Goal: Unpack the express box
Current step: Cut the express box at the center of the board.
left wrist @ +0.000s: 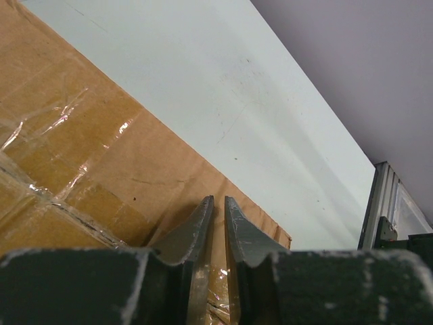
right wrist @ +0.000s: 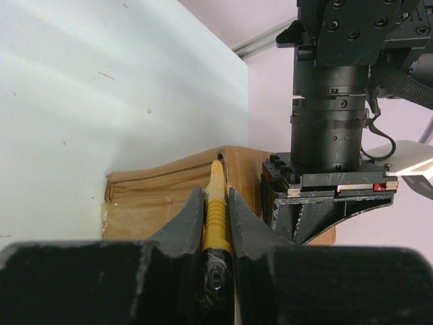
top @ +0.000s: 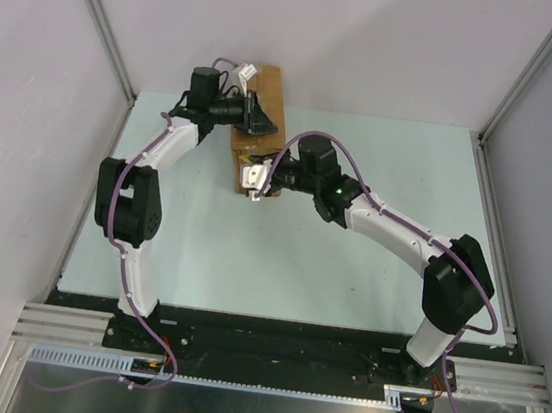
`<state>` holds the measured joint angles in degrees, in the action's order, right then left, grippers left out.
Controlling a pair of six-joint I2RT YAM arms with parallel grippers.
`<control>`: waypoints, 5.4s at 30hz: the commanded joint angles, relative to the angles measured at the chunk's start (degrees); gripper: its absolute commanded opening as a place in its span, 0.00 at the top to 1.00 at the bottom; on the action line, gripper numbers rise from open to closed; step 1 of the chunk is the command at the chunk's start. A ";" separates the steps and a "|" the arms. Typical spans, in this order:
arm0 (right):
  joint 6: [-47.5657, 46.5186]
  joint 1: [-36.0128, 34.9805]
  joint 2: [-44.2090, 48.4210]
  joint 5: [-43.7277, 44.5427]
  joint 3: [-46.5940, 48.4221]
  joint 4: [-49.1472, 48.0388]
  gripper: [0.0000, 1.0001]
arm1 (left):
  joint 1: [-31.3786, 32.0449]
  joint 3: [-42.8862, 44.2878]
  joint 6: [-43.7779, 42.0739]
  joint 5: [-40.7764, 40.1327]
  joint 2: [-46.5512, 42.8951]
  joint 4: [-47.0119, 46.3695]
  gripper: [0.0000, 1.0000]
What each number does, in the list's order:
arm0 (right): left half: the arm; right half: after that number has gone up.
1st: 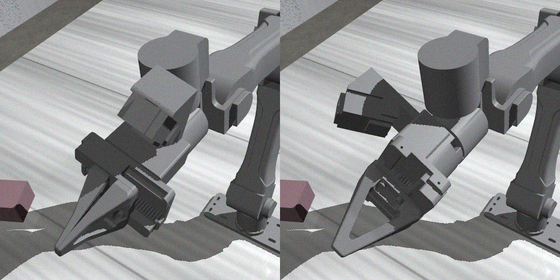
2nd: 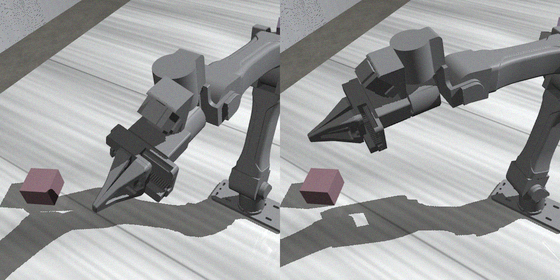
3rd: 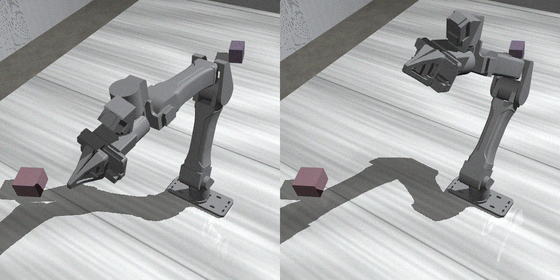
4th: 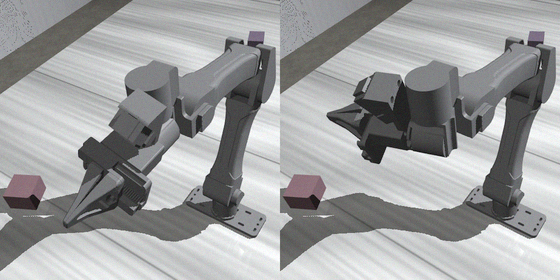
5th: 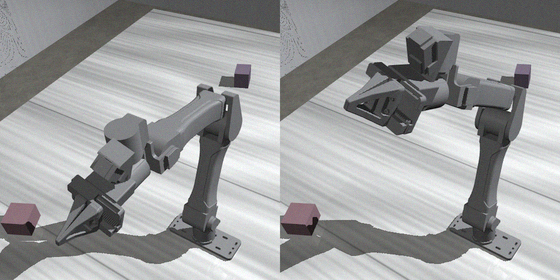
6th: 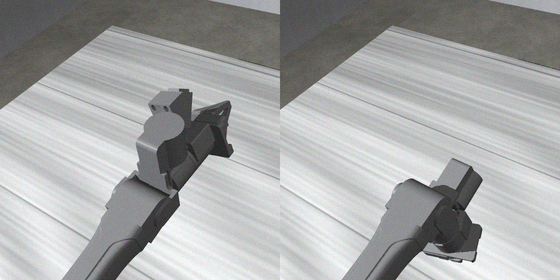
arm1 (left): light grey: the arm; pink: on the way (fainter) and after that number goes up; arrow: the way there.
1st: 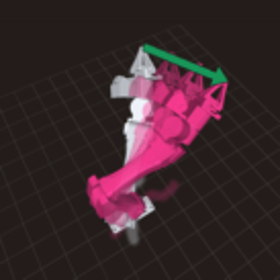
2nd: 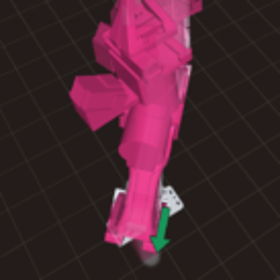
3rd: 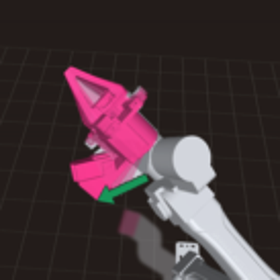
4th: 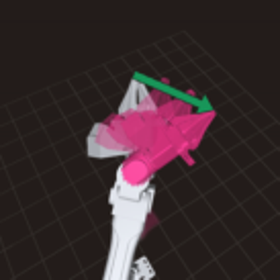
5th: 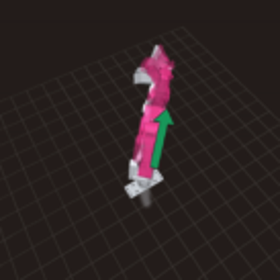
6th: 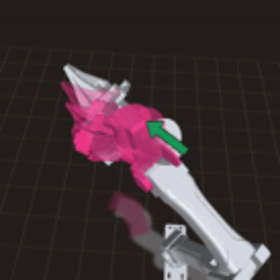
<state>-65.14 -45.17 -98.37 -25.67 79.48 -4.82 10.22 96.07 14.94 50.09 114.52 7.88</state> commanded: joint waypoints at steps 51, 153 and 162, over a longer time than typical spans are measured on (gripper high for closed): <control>-22.66 15.37 -1.04 7.83 -8.38 -9.68 1.00 | -2.40 -8.27 -21.62 -6.05 11.25 19.98 0.87; 71.91 22.14 17.51 -31.46 4.45 16.51 1.00 | 7.53 16.08 -21.27 33.68 -13.89 19.54 0.04; 73.84 20.12 15.58 -31.64 4.89 14.14 1.00 | 10.44 13.89 -21.27 34.46 -13.35 19.37 0.14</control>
<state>7.16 -24.58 -82.43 -56.47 82.52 11.68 19.53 111.53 -1.67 80.20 101.86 27.59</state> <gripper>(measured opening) 0.155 0.918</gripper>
